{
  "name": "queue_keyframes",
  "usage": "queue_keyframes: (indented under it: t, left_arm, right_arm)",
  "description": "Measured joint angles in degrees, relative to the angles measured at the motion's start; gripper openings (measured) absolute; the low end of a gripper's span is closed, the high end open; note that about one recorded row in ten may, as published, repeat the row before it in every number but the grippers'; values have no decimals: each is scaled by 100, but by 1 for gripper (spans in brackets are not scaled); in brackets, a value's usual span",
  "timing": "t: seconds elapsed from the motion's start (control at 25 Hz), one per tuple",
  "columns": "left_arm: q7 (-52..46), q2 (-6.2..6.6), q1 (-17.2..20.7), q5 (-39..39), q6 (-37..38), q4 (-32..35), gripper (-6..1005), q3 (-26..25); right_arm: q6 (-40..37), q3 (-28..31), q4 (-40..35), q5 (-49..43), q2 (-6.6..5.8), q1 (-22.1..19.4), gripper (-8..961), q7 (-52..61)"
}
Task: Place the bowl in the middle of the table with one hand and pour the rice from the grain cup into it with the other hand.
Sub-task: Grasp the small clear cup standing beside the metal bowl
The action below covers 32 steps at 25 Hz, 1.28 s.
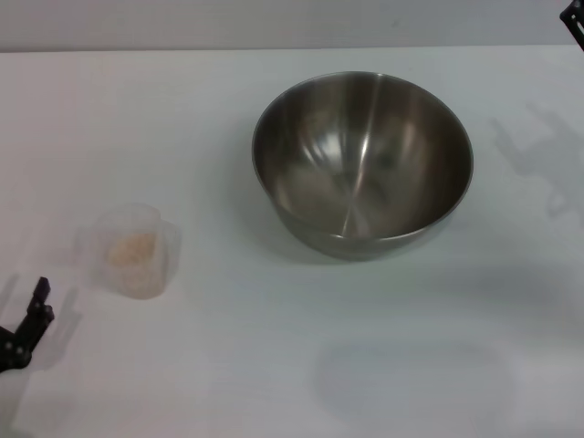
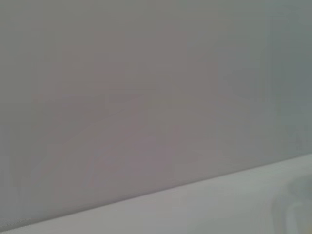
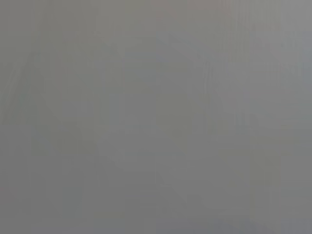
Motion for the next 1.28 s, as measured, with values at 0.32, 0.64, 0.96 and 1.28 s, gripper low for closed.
queue_keyframes:
  t: [0.32,0.64,0.96,1.28]
  left_arm:
    - [-55,-24,-141,-1,-262,-42,760,138]
    - [-65,-33,-389,-11,-609,-124,759,180]
    - [-65,-32,-503,-46,-675,-204,757,178]
    - [-65,-32,-587,-56,-830,-287,755,141]
  right_arm:
    - [17,-35,28,15,-1,39,606,47]
    - [157,-8,89,22,6,22,606,67]
    - [164,-14,96,26,9,-2,607,77]
    - [180,-23,123,26,9,-13,606,81]
